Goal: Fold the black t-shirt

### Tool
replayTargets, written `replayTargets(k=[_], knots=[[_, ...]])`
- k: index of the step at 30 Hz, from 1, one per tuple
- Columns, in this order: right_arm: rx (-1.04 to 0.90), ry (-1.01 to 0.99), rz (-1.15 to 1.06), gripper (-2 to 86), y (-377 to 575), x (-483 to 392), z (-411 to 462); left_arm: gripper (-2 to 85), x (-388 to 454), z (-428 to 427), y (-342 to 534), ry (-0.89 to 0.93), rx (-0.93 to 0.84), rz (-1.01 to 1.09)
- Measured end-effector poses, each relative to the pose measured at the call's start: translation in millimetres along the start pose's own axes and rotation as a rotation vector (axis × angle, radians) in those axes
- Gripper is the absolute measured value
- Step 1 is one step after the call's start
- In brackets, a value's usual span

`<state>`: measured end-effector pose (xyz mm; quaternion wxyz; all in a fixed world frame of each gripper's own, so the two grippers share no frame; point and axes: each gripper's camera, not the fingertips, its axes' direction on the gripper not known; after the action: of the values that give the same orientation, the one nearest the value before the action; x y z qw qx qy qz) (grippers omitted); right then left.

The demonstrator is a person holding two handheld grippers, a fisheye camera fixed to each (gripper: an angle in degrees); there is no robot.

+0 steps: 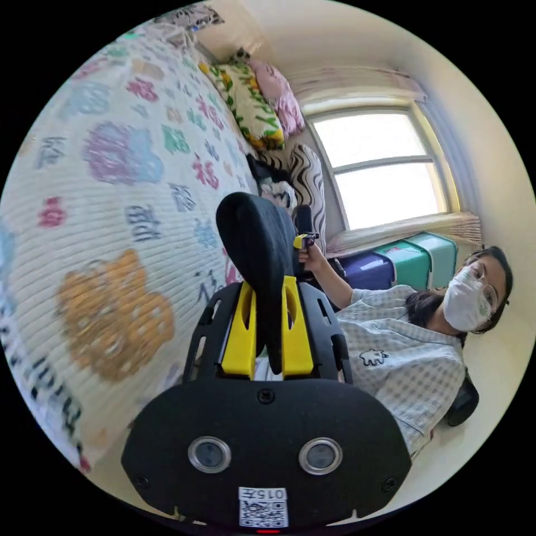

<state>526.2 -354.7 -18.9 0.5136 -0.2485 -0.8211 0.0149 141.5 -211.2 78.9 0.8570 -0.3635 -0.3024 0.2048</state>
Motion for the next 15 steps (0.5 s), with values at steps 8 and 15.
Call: replayTargets(k=[8,15], knots=[[-0.189,-0.154,-0.168,5.6,-179,-27,283,6.6,76,-335,133,-0.283,0.311,-0.111],[-0.182,-0.089,-0.189,5.6,-279,-8,411,6.4,78,-476,145,-0.407,0.466,-0.142]])
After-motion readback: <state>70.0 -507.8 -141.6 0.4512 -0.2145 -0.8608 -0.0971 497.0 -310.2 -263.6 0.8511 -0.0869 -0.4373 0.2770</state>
